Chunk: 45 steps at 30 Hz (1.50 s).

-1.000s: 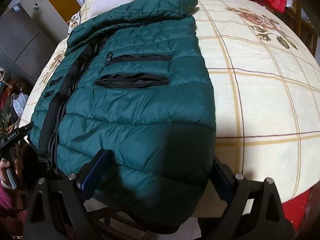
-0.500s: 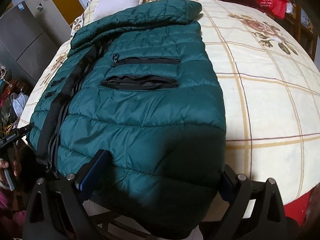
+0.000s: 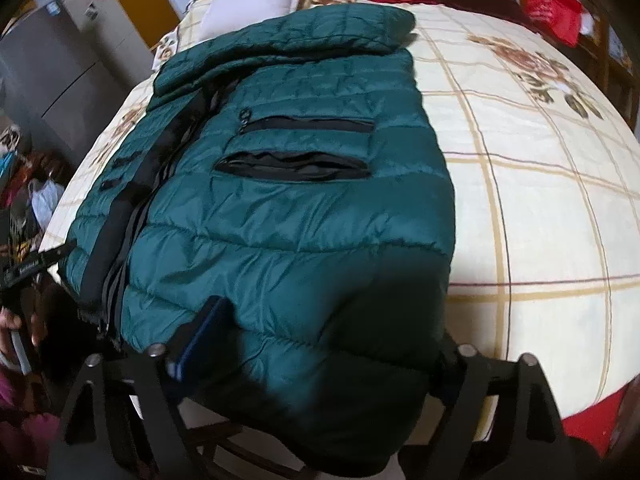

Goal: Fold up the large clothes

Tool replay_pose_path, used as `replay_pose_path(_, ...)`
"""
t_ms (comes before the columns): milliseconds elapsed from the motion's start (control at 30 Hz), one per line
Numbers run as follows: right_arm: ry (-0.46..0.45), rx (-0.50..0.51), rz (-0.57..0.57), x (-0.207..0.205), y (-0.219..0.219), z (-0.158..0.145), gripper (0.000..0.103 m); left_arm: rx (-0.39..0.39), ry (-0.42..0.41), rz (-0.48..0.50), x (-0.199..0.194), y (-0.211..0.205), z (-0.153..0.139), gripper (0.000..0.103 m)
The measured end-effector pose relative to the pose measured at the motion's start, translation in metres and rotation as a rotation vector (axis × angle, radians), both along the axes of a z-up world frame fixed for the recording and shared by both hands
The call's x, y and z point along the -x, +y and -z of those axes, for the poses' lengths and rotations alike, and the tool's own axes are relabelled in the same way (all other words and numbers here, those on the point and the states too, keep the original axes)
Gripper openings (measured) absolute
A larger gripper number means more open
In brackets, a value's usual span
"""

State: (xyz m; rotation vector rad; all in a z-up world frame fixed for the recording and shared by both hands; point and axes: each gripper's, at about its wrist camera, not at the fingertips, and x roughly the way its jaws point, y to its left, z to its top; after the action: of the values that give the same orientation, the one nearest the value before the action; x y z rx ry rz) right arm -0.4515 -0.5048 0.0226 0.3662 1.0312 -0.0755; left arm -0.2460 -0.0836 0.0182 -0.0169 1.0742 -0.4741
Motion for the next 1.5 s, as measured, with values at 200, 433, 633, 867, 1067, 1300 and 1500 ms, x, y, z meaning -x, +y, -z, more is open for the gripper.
replay_pose_path(200,-0.008,-0.007,-0.021,0.000,0.000,-0.001,0.067,-0.007,-0.008,0.006,0.001,-0.001,0.000,0.075)
replay_pose_path(433,-0.044,-0.033,-0.032,0.001,-0.007,-0.017,0.030,0.002,-0.051,0.053,0.001,-0.001,-0.017,0.024)
replay_pose_path(633,-0.185,-0.099,-0.043,-0.004,-0.023,-0.068,0.024,0.088,-0.139,0.066,-0.010,-0.001,-0.062,0.020)
replay_pose_path(867,-0.264,-0.040,-0.049,-0.023,-0.030,-0.101,0.024,0.098,-0.235,0.063,-0.028,-0.012,-0.097,0.020)
replay_pose_path(1067,-0.299,-0.020,-0.013,-0.036,-0.043,-0.114,0.024,0.133,-0.270,0.023,-0.049,-0.017,-0.117,0.020)
replay_pose_path(1300,-0.312,0.030,0.019,-0.075,-0.066,-0.134,0.024,0.152,-0.351,-0.022,-0.087,-0.041,-0.145,0.020)
replay_pose_path(1500,-0.315,0.094,0.057,-0.127,-0.088,-0.153,0.024,0.146,-0.382,-0.071,-0.135,-0.073,-0.160,0.020)
